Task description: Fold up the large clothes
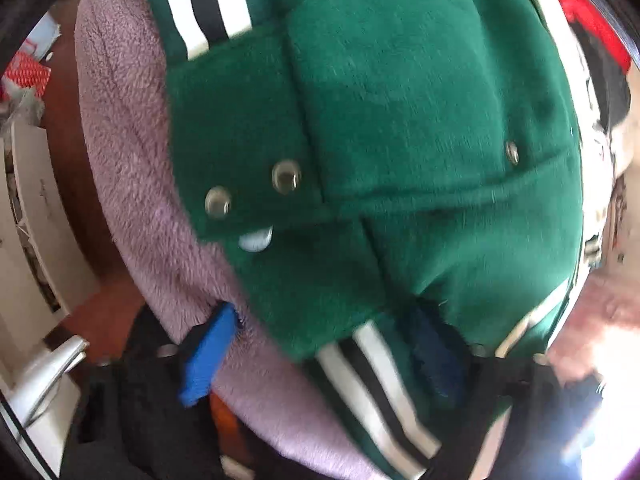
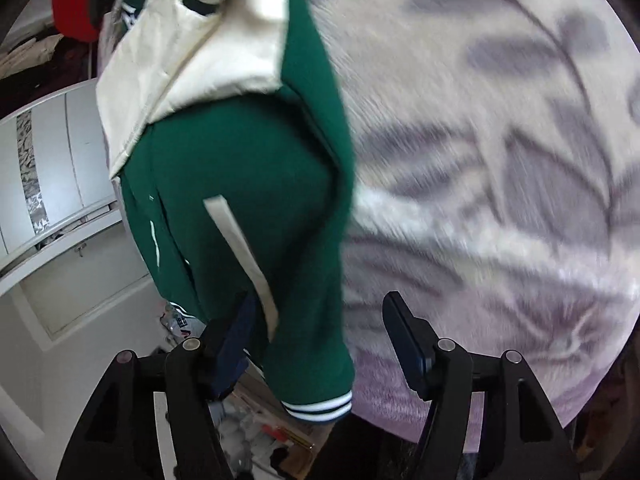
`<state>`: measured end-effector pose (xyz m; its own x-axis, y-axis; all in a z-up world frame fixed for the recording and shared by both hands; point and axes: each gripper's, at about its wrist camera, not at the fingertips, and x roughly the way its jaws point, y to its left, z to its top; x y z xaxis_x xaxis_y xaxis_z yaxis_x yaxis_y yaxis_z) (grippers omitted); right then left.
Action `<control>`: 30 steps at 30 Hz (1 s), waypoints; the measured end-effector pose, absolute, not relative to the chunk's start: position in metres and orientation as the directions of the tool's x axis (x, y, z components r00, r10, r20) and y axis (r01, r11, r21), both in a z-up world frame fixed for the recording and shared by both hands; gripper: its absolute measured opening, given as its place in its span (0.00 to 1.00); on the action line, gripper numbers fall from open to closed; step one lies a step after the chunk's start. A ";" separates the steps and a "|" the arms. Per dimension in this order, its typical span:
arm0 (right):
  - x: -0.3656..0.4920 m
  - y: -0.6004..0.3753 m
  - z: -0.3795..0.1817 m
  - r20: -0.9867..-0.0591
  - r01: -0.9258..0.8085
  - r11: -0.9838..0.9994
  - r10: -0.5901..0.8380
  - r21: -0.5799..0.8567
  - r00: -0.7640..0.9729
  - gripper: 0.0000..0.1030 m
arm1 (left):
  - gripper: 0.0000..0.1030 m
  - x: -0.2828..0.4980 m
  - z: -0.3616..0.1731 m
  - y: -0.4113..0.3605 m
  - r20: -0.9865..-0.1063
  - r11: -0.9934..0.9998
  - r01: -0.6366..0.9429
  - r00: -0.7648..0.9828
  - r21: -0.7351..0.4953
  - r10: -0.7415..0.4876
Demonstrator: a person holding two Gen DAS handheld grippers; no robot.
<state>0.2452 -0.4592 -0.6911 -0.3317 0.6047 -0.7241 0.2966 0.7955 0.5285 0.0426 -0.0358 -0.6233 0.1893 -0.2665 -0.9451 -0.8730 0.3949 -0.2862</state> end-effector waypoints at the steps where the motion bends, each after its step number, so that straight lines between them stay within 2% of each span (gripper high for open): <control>1: 0.231 -0.466 -0.695 -0.721 0.331 0.793 0.605 0.511 -0.337 0.66 | 0.68 0.044 -0.622 -0.035 -0.950 0.404 -0.870 0.193 -0.281 -0.245; 2: 0.221 -0.470 -0.698 -0.715 0.354 0.788 0.610 0.503 -0.341 0.66 | 0.47 0.043 -0.614 -0.036 -0.955 0.422 -0.862 0.210 -0.282 -0.210; 3: 0.210 -0.482 -0.699 -0.710 0.368 0.784 0.614 0.500 -0.344 0.66 | 0.05 0.042 -0.604 -0.035 -0.954 0.438 -0.849 0.244 -0.297 -0.175; 4: 0.199 -0.491 -0.700 -0.705 0.384 0.778 0.620 0.497 -0.344 0.66 | 0.05 0.041 -0.594 -0.035 -0.961 0.466 -0.841 0.240 -0.275 -0.135; 7: 0.171 -0.492 -0.701 -0.685 0.397 0.765 0.638 0.508 -0.352 0.66 | 0.05 0.027 -0.574 -0.028 -0.947 0.474 -0.822 0.303 -0.316 -0.105; 13: 0.130 -0.446 -0.721 -0.646 0.329 0.776 0.631 0.539 -0.430 0.66 | 0.05 0.021 -0.577 -0.019 -0.943 0.520 -0.788 0.309 -0.329 -0.128; 14: 0.125 -0.437 -0.724 -0.633 0.321 0.767 0.640 0.555 -0.436 0.63 | 0.05 0.026 -0.576 -0.023 -0.942 0.519 -0.788 0.309 -0.330 -0.130; 15: 0.119 -0.429 -0.726 -0.636 0.314 0.765 0.643 0.562 -0.428 0.30 | 0.05 0.027 -0.579 -0.021 -0.942 0.516 -0.790 0.310 -0.331 -0.130; 16: 0.115 -0.424 -0.727 -0.641 0.312 0.771 0.635 0.555 -0.430 0.07 | 0.05 0.025 -0.581 -0.019 -0.941 0.513 -0.791 0.312 -0.334 -0.133; 17: 0.110 -0.420 -0.728 -0.656 0.305 0.789 0.613 0.533 -0.441 0.00 | 0.05 0.026 -0.583 -0.027 -0.941 0.511 -0.792 0.312 -0.335 -0.133; 22: 0.092 -0.423 -0.713 -0.747 0.245 0.855 0.518 0.457 -0.415 0.00 | 0.05 0.026 -0.572 -0.037 -0.937 0.514 -0.784 0.319 -0.347 -0.146; 23: 0.092 -0.427 -0.709 -0.746 0.257 0.845 0.534 0.468 -0.398 0.00 | 0.05 0.025 -0.572 -0.036 -0.936 0.513 -0.784 0.319 -0.350 -0.151; 25: 0.095 -0.438 -0.705 -0.676 0.365 0.758 0.650 0.542 -0.346 0.01 | 0.06 0.023 -0.573 -0.034 -0.932 0.508 -0.782 0.323 -0.361 -0.166; 26: 0.099 -0.446 -0.700 -0.673 0.391 0.736 0.671 0.553 -0.312 0.03 | 0.09 0.023 -0.573 -0.033 -0.932 0.506 -0.783 0.319 -0.362 -0.173; 28: 0.107 -0.456 -0.691 -0.681 0.409 0.710 0.691 0.574 -0.244 0.23 | 0.10 0.023 -0.574 -0.032 -0.932 0.503 -0.784 0.305 -0.363 -0.197; 29: 0.113 -0.461 -0.689 -0.674 0.415 0.693 0.705 0.590 -0.219 0.46 | 0.13 0.022 -0.574 -0.031 -0.933 0.501 -0.788 0.292 -0.358 -0.208; 30: 0.117 -0.466 -0.690 -0.671 0.420 0.682 0.713 0.599 -0.201 0.60 | 0.16 0.021 -0.575 -0.029 -0.936 0.500 -0.792 0.279 -0.350 -0.213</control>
